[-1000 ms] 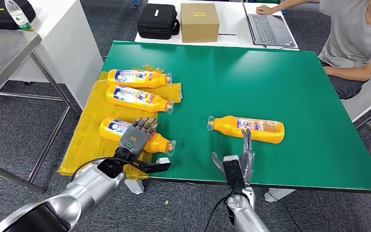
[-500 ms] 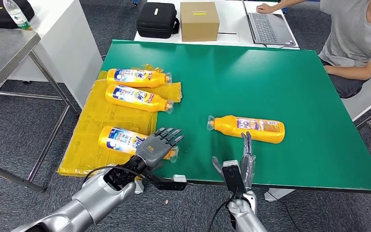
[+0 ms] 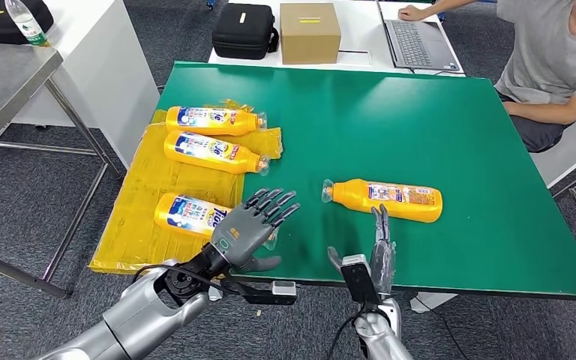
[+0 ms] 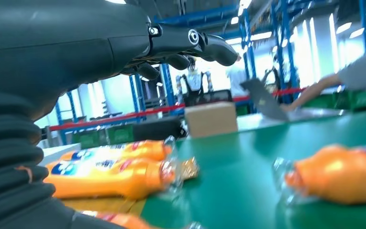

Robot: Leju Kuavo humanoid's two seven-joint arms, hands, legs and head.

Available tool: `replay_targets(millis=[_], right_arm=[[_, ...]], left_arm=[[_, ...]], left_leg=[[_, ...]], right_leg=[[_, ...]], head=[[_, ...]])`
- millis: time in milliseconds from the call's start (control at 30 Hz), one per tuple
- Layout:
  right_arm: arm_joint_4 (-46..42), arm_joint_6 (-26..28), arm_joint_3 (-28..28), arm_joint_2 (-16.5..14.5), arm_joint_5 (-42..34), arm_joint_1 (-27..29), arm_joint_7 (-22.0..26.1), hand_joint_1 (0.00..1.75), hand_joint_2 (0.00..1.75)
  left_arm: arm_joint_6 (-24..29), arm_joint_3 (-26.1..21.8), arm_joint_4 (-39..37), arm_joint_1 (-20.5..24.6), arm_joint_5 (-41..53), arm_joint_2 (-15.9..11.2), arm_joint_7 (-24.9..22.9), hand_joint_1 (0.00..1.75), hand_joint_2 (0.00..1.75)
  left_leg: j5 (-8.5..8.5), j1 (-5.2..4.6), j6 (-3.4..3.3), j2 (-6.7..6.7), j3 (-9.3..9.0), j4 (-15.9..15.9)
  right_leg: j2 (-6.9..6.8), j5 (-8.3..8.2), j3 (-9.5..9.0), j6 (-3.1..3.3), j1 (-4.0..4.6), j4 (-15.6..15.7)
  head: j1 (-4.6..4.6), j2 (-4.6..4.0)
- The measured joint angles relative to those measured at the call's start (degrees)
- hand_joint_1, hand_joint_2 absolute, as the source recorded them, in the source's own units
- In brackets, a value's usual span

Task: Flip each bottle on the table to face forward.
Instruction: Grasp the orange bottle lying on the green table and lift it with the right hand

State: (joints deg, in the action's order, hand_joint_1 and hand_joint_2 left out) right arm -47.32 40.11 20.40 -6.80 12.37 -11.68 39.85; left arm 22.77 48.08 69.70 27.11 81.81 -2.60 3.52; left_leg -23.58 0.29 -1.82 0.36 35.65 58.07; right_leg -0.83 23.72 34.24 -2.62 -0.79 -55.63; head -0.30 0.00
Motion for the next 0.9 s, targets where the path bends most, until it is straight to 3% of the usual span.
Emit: replay_targets(millis=[200, 333, 667, 833, 900], right_arm=[[-5.22, 0.02, -3.40, -0.27, 15.19, 2.78, 0.00, 0.00, 1.75], [-12.44, 0.05, -6.44, -0.77, 21.40, 5.35, 0.00, 0.00, 1.75], [-24.68, 0.08, -11.01, -0.86, 21.95, 7.26, 0.00, 0.00, 1.75], [-27.82, 0.08, -13.25, -0.27, 23.50, 8.31, 0.00, 0.00, 1.75], [-29.18, 0.08, -14.27, 0.22, 25.82, 8.93, 0.00, 0.00, 1.75]], left_arm=[[7.98, 0.17, 4.35, -1.02, -2.65, -0.53, 0.84, 0.00, 0.00], [15.56, -1.20, 6.12, -2.19, -3.49, -0.57, 1.17, 0.00, 1.75], [17.35, -9.15, 11.99, -6.61, -4.41, 0.06, 7.07, 0.00, 1.75], [17.36, -14.82, 13.36, -10.16, -8.66, 2.73, 17.51, 0.00, 1.75], [17.36, -16.87, 13.47, -11.28, -9.75, 3.67, 19.55, 0.00, 1.75]], left_leg=[[0.00, 0.00, 0.00, -0.01, 0.01, 0.00], [-0.01, 0.00, 0.00, 0.00, 0.03, 0.00], [0.00, 0.00, 0.00, 0.02, 0.02, 0.00], [-0.01, -0.01, 0.00, 0.02, 0.03, 0.00], [-0.04, -0.01, 0.01, 0.02, 0.03, 0.00]], right_leg=[[-0.01, 0.00, 0.00, 0.00, 0.01, 0.00], [0.00, 0.01, 0.02, 0.01, 0.00, 0.00], [0.01, 0.01, 0.04, 0.01, 0.00, 0.01], [0.01, 0.01, 0.05, 0.01, -0.01, 0.01], [0.01, 0.02, 0.06, 0.01, 0.00, 0.02]], head=[[-0.01, 0.00], [-0.01, 0.00], [-0.01, 0.00], [-0.01, 0.00], [0.00, 0.00]])
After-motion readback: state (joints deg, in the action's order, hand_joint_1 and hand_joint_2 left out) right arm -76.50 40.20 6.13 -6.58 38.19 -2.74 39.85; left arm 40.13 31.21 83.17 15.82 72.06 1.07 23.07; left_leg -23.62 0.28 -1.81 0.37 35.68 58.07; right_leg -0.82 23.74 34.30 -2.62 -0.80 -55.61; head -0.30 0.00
